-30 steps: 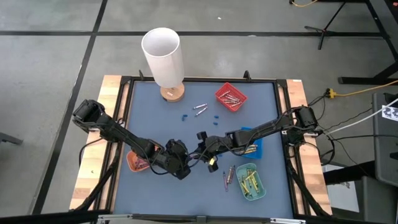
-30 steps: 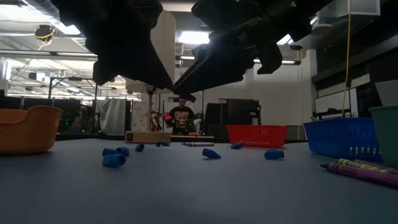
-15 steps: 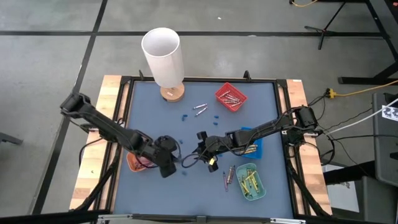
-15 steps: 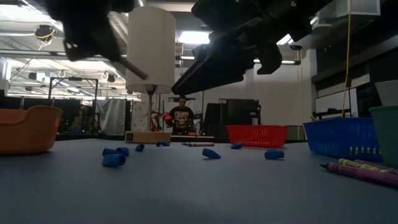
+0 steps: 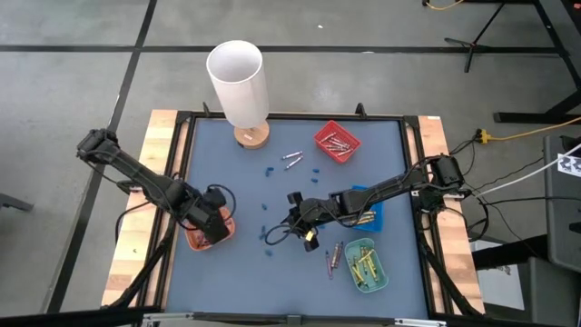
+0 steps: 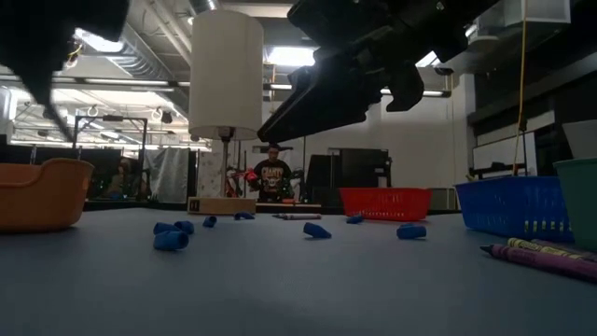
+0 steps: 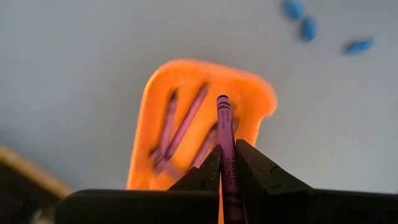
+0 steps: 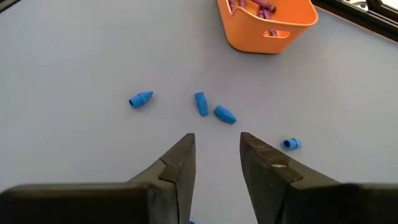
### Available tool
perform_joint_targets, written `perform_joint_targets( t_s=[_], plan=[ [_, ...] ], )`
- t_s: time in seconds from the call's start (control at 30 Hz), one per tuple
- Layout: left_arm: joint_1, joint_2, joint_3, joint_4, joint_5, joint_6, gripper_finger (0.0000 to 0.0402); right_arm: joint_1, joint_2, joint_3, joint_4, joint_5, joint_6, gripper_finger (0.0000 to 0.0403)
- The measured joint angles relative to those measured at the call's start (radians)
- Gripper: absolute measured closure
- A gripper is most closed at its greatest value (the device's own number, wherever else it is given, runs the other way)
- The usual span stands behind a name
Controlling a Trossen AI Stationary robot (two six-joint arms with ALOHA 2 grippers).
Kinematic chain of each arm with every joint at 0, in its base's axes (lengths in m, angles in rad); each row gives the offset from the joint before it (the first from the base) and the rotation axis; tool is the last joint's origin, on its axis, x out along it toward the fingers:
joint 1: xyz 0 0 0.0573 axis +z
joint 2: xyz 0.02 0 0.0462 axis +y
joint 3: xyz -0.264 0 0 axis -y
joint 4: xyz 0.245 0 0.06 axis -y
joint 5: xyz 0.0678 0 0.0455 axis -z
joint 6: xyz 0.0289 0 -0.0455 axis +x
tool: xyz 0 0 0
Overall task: Sort crayons
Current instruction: Put the violet crayon into the orange bin, then put the grey crayon into the red box
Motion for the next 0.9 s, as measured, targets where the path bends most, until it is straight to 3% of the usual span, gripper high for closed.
perform_joint_targets(
  t_s=[0.13,0.33,0.43,0.67,0.9],
  plan=[
    [-0.033,0.0,0.0,-0.043,0.052,-0.008,0.0387,0.0,0.0,0.0,0.001,0.041,0.0,0.0278],
    [-0.067,0.004,0.0,-0.041,0.031,-0.008,0.0387,-0.017,0.0,0.003,0.0,0.274,0.03,0.0278],
    [-0.067,0.005,0.0,-0.043,0.028,-0.008,0.0375,-0.053,0.0,0.023,-0.007,0.325,0.1,0.0278],
    [-0.066,0.007,0.0,-0.043,-0.001,-0.034,0.0324,-0.179,0.0,0.091,-0.103,0.325,0.183,0.0278],
    [-0.066,0.007,0.0,-0.038,-0.006,-0.034,0.0295,-0.323,0.0,0.114,-0.27,0.121,0.087,0.0278]
  ],
)
